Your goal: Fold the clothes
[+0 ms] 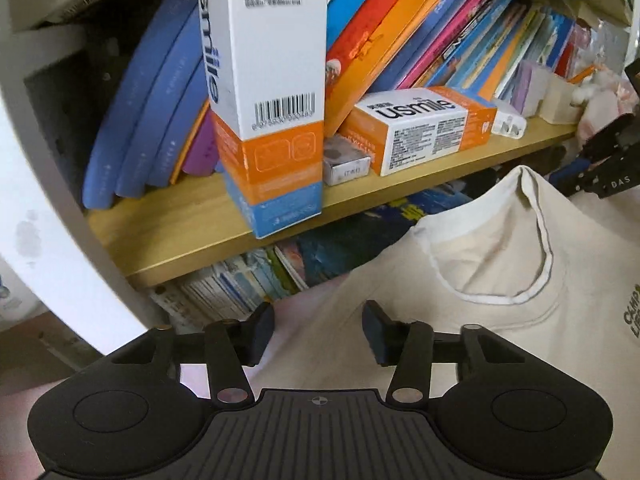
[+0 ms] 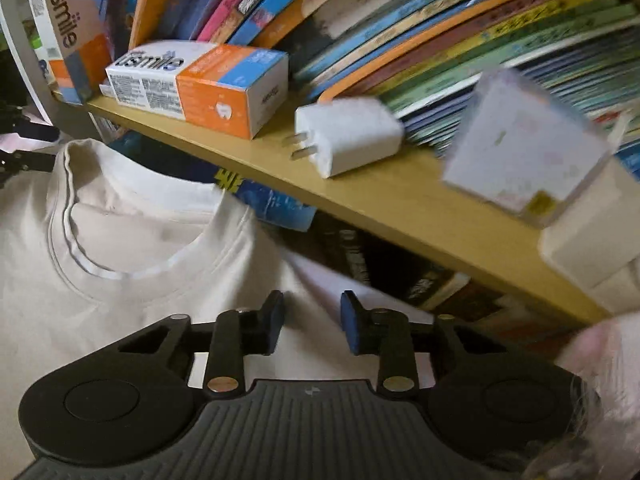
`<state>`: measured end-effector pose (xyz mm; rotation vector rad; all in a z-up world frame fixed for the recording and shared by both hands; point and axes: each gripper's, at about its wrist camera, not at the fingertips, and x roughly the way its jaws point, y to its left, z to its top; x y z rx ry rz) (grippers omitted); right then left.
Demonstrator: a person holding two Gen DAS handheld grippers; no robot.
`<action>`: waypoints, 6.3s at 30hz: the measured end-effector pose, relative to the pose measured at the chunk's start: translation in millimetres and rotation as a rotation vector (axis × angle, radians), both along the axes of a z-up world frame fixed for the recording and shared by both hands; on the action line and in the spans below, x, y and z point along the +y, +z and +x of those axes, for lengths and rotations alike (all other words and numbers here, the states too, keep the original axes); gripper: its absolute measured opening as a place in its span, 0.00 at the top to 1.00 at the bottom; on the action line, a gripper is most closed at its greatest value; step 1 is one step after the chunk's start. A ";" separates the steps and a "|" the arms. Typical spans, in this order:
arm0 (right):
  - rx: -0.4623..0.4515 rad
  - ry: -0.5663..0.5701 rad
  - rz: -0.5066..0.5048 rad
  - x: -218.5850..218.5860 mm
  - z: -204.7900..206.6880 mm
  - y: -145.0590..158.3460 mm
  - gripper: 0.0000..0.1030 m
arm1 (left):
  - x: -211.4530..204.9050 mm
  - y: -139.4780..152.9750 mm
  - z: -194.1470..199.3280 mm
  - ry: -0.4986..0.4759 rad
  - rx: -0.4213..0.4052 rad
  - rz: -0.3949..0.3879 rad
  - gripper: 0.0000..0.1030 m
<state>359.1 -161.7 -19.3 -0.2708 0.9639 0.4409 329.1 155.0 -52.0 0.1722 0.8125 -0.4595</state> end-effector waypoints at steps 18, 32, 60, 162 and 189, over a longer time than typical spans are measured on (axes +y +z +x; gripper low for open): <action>0.015 -0.075 0.218 22.7 1.4 12.9 0.79 | -10.8 5.9 16.5 -0.025 0.027 -0.136 0.60; -0.040 -0.207 0.155 39.7 2.0 3.6 0.87 | -26.3 13.8 14.8 0.080 -0.026 -0.096 0.80; -0.236 -0.178 0.197 -23.3 -226.2 67.5 0.09 | -47.4 78.8 -260.7 0.279 -0.100 -0.060 0.25; -0.259 -0.697 0.010 115.7 -501.6 47.0 0.01 | 222.2 -23.2 -277.1 1.086 0.311 -1.022 0.73; -0.209 -0.783 0.076 54.4 -511.3 31.4 0.01 | -2.1 69.6 -247.9 0.092 -0.040 -0.101 0.43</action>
